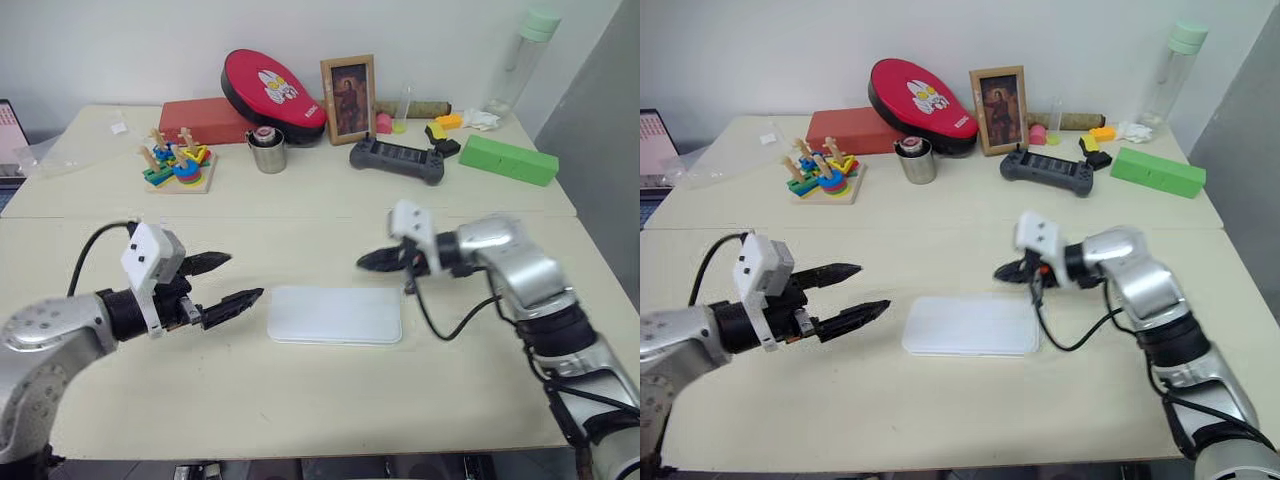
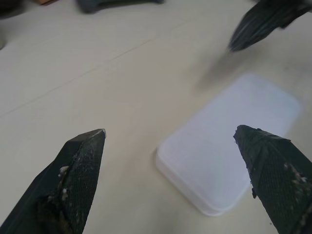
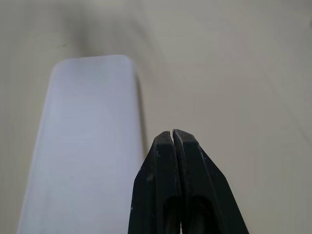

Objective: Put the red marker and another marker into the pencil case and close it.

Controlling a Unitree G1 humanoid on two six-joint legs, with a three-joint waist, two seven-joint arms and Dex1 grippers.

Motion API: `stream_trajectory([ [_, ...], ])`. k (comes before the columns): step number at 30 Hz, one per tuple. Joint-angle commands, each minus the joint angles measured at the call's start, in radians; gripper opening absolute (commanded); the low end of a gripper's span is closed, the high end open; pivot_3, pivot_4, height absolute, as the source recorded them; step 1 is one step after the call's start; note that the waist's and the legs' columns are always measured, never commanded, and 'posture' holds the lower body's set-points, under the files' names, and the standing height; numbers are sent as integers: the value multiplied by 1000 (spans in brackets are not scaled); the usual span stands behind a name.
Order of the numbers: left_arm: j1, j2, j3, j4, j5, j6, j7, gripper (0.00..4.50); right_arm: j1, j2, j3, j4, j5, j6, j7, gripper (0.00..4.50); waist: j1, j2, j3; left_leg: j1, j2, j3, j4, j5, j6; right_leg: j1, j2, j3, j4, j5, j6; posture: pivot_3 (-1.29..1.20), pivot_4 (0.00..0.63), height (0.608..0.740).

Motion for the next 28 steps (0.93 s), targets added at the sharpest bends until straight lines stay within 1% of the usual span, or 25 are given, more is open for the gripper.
stream_trajectory([
  [1, 48, -84, -12, 18, 99, -87, 110, 4500, 92, -49, -79, -56, 25, 43, -61, 31, 2, 0, 0, 0, 0, 0, 0, 0, 0, 0, 0, 1, -1, 0, 0, 0, 150, 740],
  [5, 104, -138, 6, 56, 144, -125, 151, 4500, 187, -96, -139, -66, 18, 57, -122, 31, 3, 0, 0, 0, 0, 1, 0, 0, 0, -1, 0, 1, 0, 0, 0, 0, 150, 740],
  [10, 145, -166, 16, 60, 152, -141, 167, 4500, 263, -126, -213, -63, 38, 78, -180, 31, 5, 0, 0, 0, 0, 1, 1, 0, 0, 0, 0, 1, 0, 0, 0, 0, 150, 740],
  [19, 165, -211, 25, 93, 162, -157, 215, 4500, 360, -43, -331, 3, 77, 29, -329, 31, 3, -1, -1, 0, 0, 1, 3, 0, 0, 1, 0, 2, 0, 1, 1, 0, 150, 740],
  [25, 159, -215, 23, 124, 167, -156, 217, 4500, 425, -40, -335, 10, 92, -6, -336, 31, 3, -1, -1, 0, 0, 1, 4, 0, 0, 1, 0, 2, 0, 1, 1, 0, 150, 740],
  [28, 155, -229, 31, 144, 155, -178, 201, 4500, 429, -38, -355, 18, 112, -7, -343, 31, 3, -1, -1, 0, 0, 1, 4, 0, 0, 1, 0, 2, 0, 1, 1, 0, 150, 740],
])
